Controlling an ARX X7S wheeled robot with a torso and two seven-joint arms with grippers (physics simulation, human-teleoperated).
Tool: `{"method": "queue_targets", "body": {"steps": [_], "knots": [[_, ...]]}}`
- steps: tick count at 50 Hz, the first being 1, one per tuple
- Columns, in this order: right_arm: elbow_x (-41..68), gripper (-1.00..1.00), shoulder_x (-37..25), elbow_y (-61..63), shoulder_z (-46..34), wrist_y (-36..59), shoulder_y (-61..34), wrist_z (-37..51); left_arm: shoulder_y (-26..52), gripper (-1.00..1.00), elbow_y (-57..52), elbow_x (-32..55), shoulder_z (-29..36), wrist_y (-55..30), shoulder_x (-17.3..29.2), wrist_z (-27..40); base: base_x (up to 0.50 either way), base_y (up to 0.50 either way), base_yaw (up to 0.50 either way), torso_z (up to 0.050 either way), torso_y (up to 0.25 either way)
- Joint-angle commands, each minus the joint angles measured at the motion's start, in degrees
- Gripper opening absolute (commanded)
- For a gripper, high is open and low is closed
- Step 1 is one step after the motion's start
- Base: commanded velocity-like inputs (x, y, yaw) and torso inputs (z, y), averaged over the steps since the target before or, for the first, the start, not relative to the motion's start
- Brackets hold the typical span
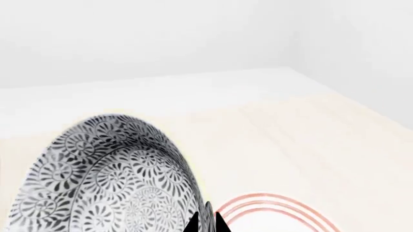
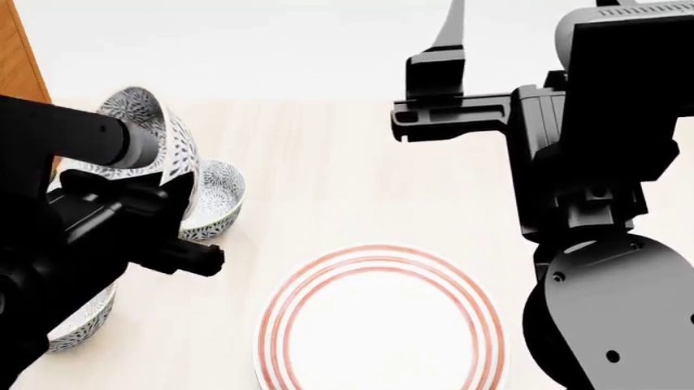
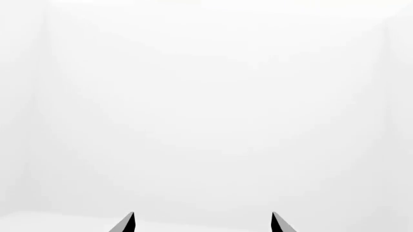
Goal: Put the bowl at the front on the plate.
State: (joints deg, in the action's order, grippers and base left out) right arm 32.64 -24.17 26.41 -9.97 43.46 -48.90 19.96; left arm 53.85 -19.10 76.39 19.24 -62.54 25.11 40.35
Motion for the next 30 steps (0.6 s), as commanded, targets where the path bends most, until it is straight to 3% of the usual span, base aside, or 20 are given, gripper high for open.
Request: {"method": "queue_targets", "body": {"steps": [1, 14, 30], "knots": [[0.3, 1.0, -0.24, 0.33, -0.33, -0.25, -0.36, -0.49, 2.71, -1.0, 2.17, -6.32, 2.03, 3.61, -0.07, -8.03, 0.0, 0.0, 0.0, 0.0, 0.0], [0.36, 1.0, -0.14, -0.47, -1.2, -0.86, -1.04, -1.44, 6.4, -1.0, 5.24, -16.43, 9.02, 7.85, -0.25, -16.48, 0.0, 0.0, 0.0, 0.0, 0.0], [0.85, 1.0, -0.27, -0.37, -1.43, -0.71, -1.92, -1.67, 6.55, -1.0, 9.6, -22.79, 12.36, 15.77, -1.01, -25.54, 0.0, 0.0, 0.0, 0.0, 0.001]]}}
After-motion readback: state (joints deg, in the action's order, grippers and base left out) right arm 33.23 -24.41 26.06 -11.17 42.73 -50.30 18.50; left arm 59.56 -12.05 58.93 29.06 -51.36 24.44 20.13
